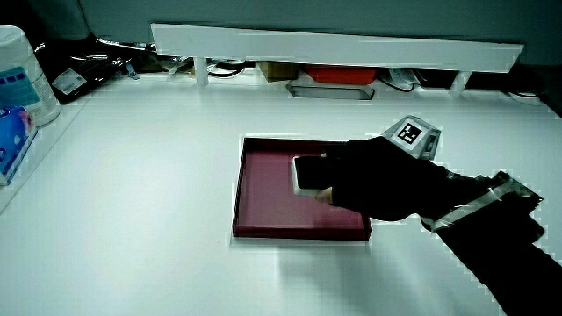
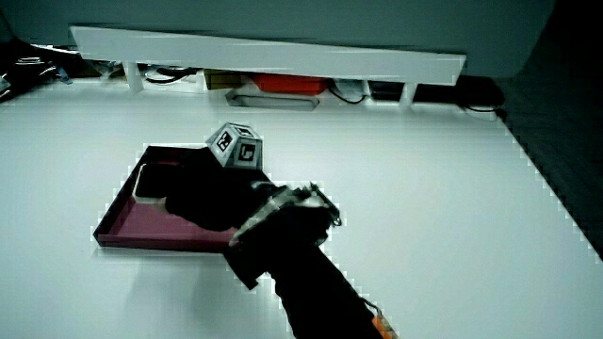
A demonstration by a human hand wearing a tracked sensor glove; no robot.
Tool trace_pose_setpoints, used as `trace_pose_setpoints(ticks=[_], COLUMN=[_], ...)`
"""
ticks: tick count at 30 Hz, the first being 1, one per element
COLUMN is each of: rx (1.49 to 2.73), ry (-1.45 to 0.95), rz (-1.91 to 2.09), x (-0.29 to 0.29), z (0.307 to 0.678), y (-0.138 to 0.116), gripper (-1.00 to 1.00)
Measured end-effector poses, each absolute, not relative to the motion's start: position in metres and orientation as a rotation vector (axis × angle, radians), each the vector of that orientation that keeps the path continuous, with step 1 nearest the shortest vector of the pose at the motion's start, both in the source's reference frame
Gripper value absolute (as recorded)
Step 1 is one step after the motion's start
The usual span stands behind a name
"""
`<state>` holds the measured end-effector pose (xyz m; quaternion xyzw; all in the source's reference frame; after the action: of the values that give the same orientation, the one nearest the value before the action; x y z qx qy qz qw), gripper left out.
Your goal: Place eraser
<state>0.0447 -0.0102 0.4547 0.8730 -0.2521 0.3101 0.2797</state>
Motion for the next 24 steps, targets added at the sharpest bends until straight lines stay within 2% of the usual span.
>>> trace_pose_setpoints(ticks=[9,17,24], rx=[2.297,2.259,2.202], ry=[-0.588,-0.547,-0.514], rz=[0.759,0.659,0.671], x=[0.026,0.016,0.016], z=[0.494,0.529,0.53], y=[-0.012,-0.003,-0.007], gripper=[0.0,0.0,-0.03])
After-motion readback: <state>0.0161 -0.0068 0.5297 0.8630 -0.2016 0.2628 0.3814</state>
